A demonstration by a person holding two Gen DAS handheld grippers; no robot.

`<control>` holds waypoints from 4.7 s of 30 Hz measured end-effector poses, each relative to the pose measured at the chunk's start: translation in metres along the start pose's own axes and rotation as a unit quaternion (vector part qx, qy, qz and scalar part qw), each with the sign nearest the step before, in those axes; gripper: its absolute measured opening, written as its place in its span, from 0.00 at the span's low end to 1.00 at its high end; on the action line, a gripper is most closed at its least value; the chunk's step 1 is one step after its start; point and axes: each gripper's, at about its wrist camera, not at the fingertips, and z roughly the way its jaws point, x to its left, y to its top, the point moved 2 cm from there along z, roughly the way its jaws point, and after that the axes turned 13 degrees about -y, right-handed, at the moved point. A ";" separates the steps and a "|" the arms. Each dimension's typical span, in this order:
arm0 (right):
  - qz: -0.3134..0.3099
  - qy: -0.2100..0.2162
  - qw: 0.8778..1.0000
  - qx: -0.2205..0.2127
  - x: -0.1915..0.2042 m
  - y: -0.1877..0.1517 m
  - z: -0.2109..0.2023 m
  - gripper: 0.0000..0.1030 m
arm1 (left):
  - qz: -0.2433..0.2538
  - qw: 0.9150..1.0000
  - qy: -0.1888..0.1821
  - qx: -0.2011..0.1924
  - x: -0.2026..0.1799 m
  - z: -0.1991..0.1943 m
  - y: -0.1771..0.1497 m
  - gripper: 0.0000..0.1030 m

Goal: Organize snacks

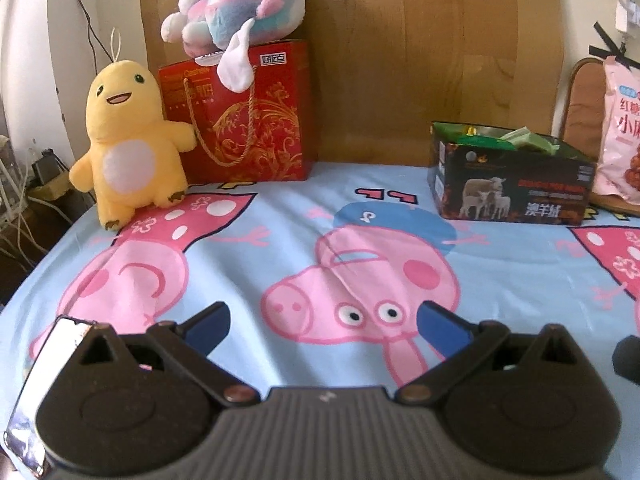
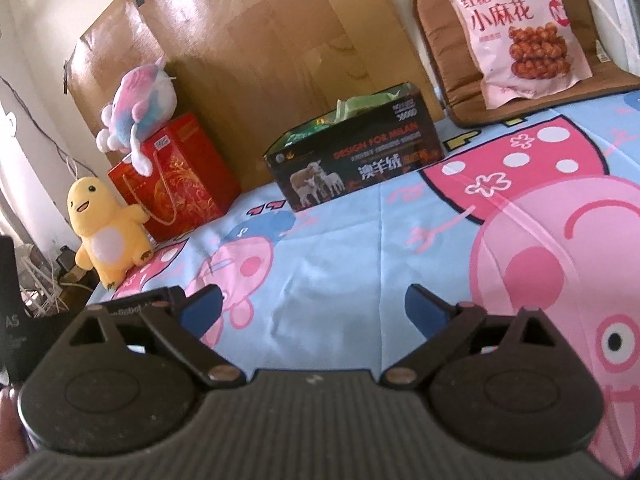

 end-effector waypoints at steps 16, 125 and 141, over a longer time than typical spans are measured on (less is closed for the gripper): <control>0.015 -0.044 0.999 -0.018 -0.030 0.013 0.018 0.96 | 0.048 0.999 -0.003 0.020 -0.037 0.036 0.016 1.00; -0.149 -0.175 0.938 -0.261 -0.008 0.010 0.007 1.00 | 0.008 0.995 -0.059 -0.077 -0.056 0.064 0.010 1.00; -0.116 -0.129 0.964 -0.201 -0.017 0.017 0.019 1.00 | -0.007 0.990 -0.118 -0.082 -0.055 0.060 0.011 1.00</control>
